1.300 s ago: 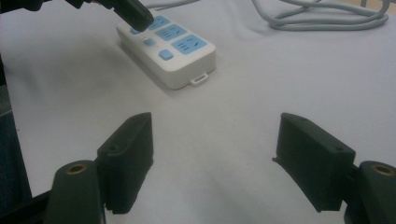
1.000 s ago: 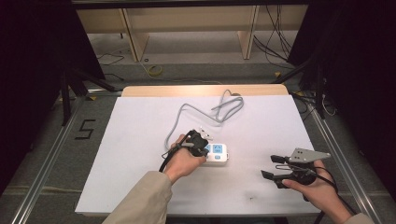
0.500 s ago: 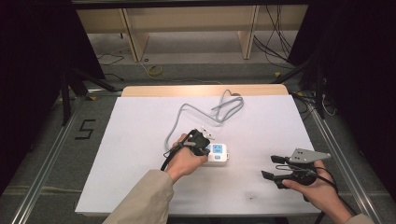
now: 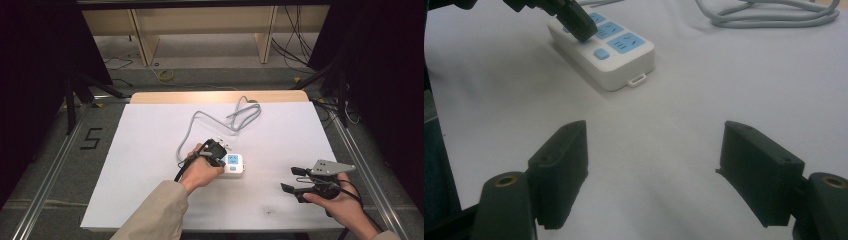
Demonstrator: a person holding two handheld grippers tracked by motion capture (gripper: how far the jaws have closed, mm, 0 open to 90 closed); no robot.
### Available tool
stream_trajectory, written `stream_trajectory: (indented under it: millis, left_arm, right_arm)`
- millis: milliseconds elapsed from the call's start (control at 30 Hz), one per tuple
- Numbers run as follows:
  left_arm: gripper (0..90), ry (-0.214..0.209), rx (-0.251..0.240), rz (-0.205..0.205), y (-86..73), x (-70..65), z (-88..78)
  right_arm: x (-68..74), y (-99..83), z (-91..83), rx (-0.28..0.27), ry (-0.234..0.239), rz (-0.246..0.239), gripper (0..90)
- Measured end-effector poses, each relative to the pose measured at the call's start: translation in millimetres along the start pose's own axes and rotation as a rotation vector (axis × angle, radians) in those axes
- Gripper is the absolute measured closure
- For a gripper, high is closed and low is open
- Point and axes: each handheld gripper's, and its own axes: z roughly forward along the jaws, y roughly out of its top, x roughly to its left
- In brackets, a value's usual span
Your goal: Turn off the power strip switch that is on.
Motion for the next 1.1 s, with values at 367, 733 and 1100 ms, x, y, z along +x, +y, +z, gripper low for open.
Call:
stream_trajectory:
  millis: [367,733,1100]
  left_arm:
    - [90.0,0.002,0.010,-0.002,0.7,1.4,-0.2]
    - [90.0,0.008,0.018,0.004,2.1,0.7,0.5]
    - [90.0,0.004,0.020,-0.003,2.4,0.9,1.0]
  right_arm:
    - [-0.1,-0.5,0.3,0.001,0.001,-0.002,27.9]
    - [0.0,-0.7,-1.0,0.003,0.002,-0.003,27.8]
    - [0.1,-1.1,-1.1,0.004,0.005,-0.008,27.8]
